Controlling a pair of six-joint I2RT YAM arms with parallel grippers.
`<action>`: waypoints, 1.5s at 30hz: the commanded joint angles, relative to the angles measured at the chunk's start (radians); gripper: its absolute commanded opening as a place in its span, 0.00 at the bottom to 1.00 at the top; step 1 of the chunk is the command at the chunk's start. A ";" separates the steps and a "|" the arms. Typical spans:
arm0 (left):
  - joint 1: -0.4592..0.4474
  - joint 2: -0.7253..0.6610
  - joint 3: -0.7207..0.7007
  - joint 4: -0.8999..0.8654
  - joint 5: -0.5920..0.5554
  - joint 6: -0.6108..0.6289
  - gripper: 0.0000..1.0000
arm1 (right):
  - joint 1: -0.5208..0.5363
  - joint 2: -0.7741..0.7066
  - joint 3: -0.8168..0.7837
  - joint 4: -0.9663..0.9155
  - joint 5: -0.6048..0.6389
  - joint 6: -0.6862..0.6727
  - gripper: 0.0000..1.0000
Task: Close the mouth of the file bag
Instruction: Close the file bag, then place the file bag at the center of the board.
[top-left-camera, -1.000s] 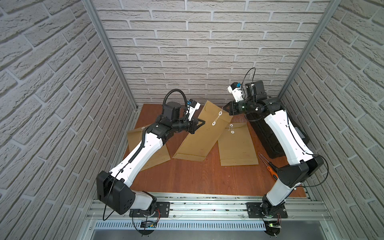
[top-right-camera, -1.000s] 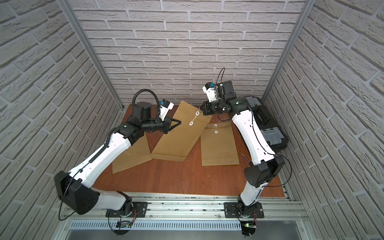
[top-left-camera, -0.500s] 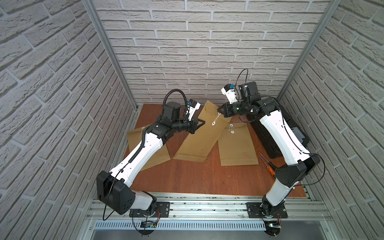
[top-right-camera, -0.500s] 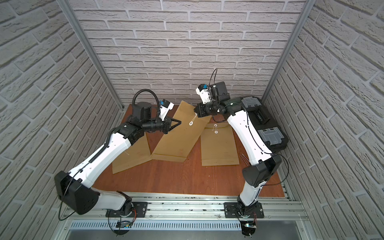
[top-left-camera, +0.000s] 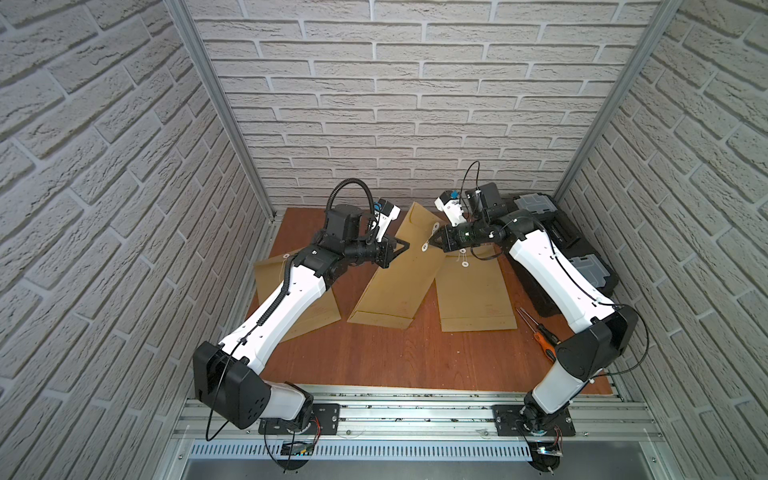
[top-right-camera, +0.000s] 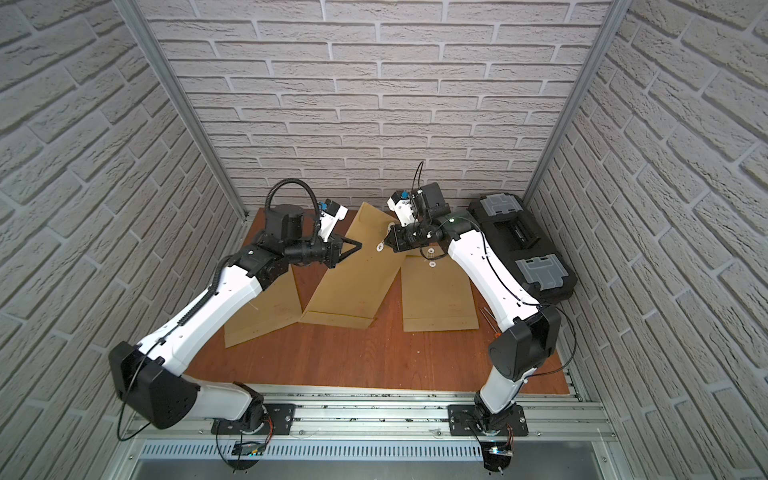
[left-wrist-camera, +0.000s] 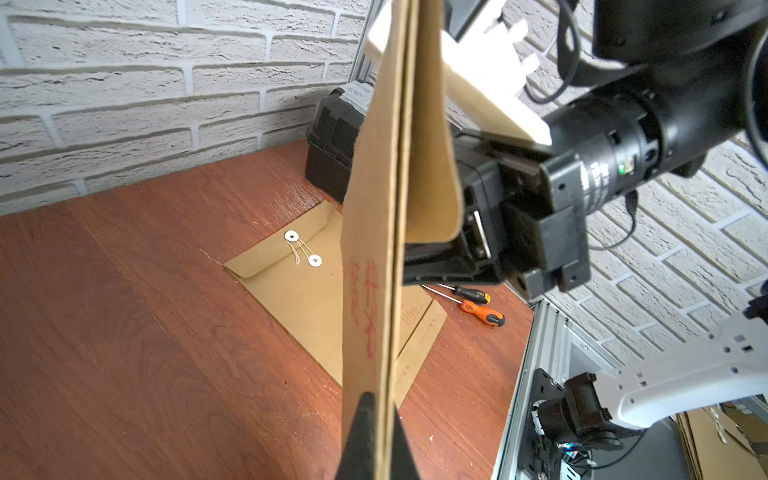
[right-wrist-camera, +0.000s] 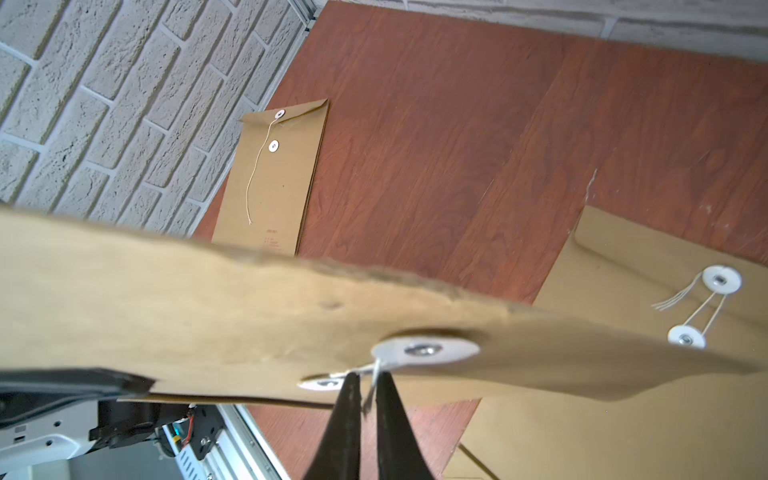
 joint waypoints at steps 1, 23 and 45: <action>0.010 -0.025 -0.004 0.082 -0.011 -0.007 0.00 | 0.007 -0.066 -0.043 0.048 -0.015 0.001 0.17; 0.274 0.172 -0.169 0.126 -0.014 -0.161 0.00 | -0.101 -0.217 -0.275 0.143 -0.020 0.053 0.36; 0.196 0.708 -0.005 0.465 -0.067 -0.249 0.00 | -0.111 -0.155 -0.333 0.230 -0.023 0.033 0.34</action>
